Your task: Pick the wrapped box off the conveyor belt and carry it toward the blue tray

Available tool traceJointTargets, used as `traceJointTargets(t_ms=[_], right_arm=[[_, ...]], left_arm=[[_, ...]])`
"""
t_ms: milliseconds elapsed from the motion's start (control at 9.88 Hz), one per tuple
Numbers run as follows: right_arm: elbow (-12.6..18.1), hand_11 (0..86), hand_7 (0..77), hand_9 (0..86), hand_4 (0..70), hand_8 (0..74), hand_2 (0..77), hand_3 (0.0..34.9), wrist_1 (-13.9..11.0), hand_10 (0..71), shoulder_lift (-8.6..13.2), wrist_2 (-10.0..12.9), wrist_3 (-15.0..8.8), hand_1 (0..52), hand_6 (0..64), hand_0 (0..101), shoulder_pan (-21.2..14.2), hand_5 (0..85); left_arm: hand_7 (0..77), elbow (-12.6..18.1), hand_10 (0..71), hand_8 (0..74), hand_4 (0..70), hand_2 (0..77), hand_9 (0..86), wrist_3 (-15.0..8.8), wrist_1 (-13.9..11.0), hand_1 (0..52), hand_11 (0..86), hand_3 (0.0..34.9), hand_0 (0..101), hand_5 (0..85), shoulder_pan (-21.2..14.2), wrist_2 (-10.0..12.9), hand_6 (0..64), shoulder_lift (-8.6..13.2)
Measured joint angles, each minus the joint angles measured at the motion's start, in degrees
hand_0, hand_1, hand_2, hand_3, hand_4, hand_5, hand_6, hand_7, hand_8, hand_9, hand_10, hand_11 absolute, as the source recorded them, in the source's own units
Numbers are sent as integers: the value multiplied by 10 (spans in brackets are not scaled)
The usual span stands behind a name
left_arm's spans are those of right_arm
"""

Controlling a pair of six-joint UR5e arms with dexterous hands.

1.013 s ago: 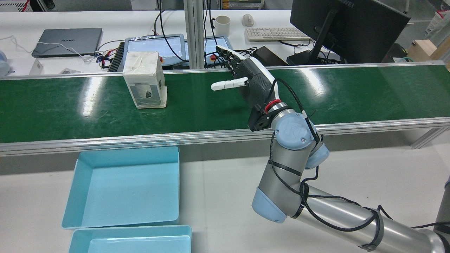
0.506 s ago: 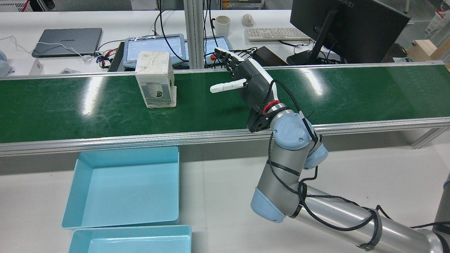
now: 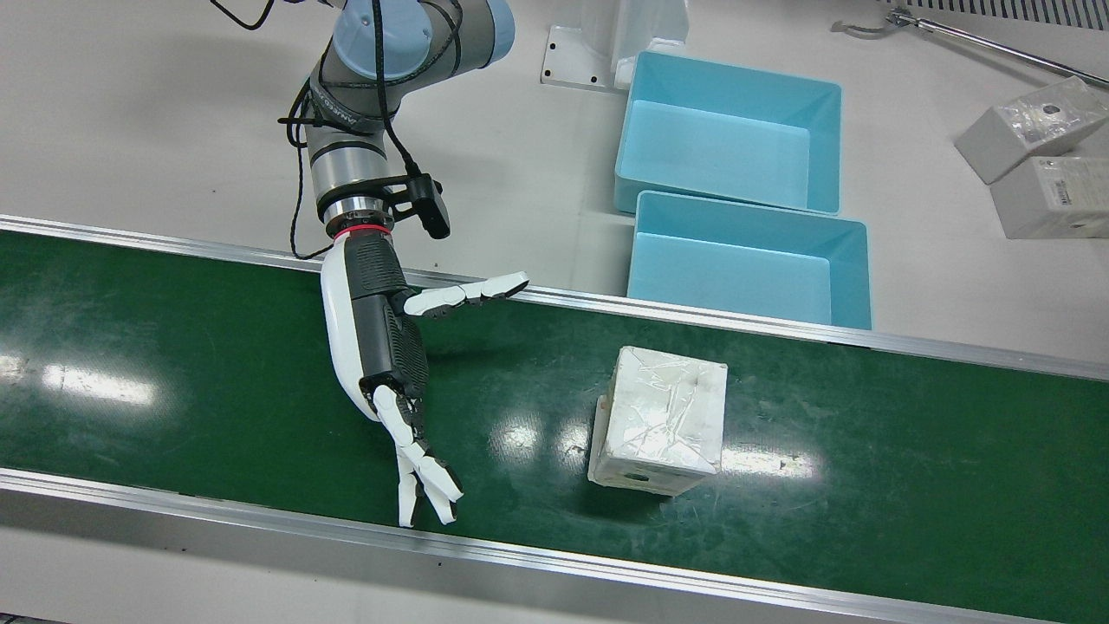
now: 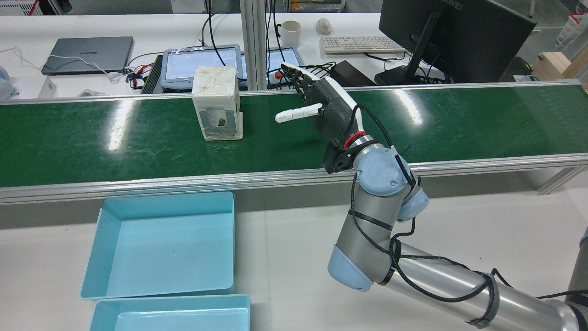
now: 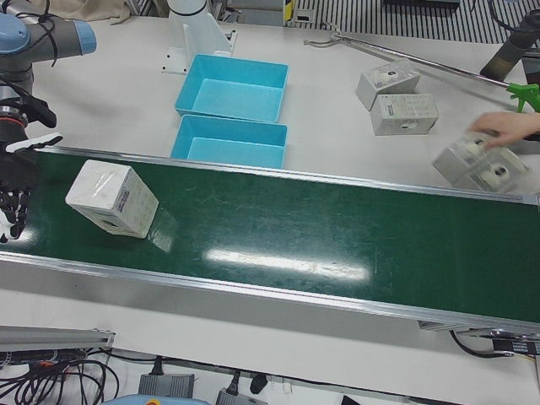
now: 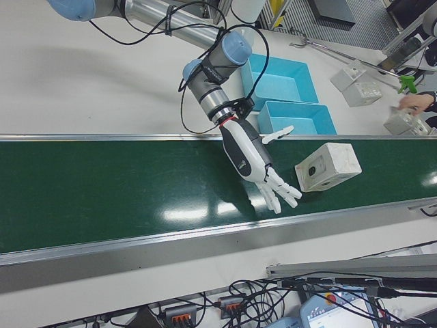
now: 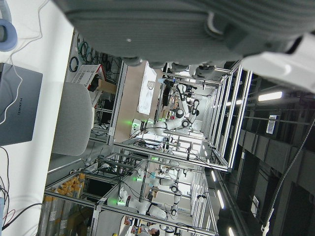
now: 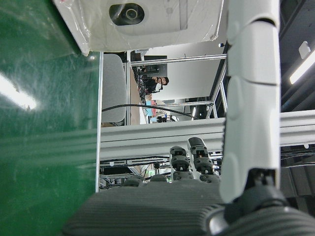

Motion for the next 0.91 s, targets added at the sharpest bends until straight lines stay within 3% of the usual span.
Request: traceJointTargets(t_ms=[911], right_arm=[[-10, 11, 16, 11, 93, 0, 49, 1, 0, 0, 1, 0, -1, 153, 16, 492, 0, 115]], left_arm=[[5, 0, 5, 5, 0, 11, 5, 0, 0, 0, 5, 0, 0, 11, 0, 0, 5, 0]])
